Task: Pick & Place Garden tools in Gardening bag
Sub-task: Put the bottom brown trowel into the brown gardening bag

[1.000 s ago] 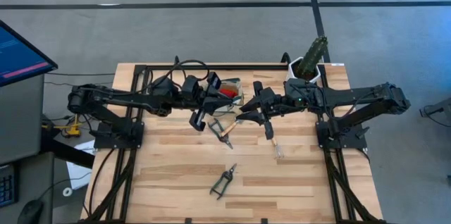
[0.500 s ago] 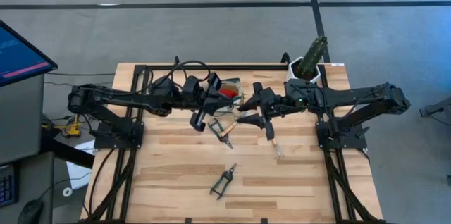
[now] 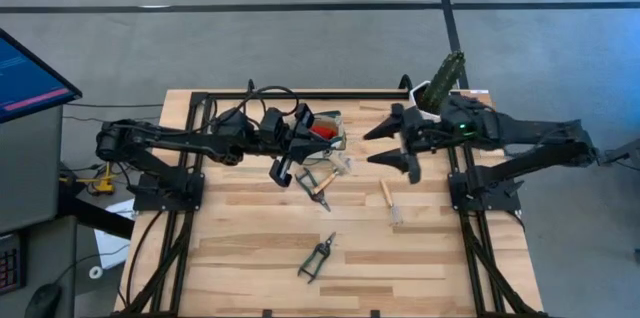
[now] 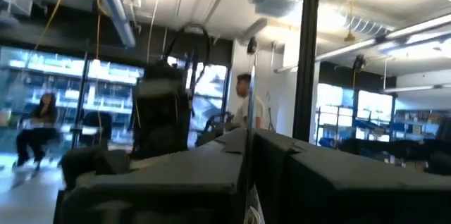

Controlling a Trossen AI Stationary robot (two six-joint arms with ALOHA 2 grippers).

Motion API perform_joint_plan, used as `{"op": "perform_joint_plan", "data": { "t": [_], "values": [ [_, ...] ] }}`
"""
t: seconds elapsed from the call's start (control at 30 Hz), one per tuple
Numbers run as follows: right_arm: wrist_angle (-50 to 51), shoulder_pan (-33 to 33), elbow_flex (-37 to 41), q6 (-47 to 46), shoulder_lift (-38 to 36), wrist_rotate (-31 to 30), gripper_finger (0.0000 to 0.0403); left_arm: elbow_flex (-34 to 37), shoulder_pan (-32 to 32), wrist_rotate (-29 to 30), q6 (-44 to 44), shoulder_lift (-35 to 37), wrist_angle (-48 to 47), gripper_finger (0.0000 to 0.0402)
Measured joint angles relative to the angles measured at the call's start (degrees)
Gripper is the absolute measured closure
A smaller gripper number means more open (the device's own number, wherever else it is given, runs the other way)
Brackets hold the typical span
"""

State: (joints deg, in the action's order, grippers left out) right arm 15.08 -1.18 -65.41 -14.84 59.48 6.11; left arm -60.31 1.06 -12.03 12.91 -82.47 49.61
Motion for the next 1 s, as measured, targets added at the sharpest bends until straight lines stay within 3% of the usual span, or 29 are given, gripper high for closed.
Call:
{"op": "perform_joint_plan", "data": {
  "t": [0.23,0.57,0.67,0.87,1.0],
  "values": [
    [5.7,-0.7,0.0,-5.2,-2.3,-0.1,0.0176,0.0,3.0,1.8,-0.7,2.5,-12.3,0.0401],
    [12.1,-0.5,0.0,-4.4,3.7,-0.2,0.039,0.0,7.1,3.9,-4.0,12.9,-32.8,0.0401],
    [12.3,-0.6,0.0,-4.3,5.0,-0.7,0.0388,0.2,7.8,4.0,-4.1,15.6,-39.0,0.0401],
    [13.4,-0.7,0.0,-3.4,6.3,-5.9,0.0399,5.1,8.5,4.2,-3.9,17.6,-39.8,0.0401],
    [13.3,-0.7,0.0,-3.5,6.3,-6.2,0.0401,8.3,8.6,4.4,-1.3,17.4,-38.9,0.0401]
  ]
}}
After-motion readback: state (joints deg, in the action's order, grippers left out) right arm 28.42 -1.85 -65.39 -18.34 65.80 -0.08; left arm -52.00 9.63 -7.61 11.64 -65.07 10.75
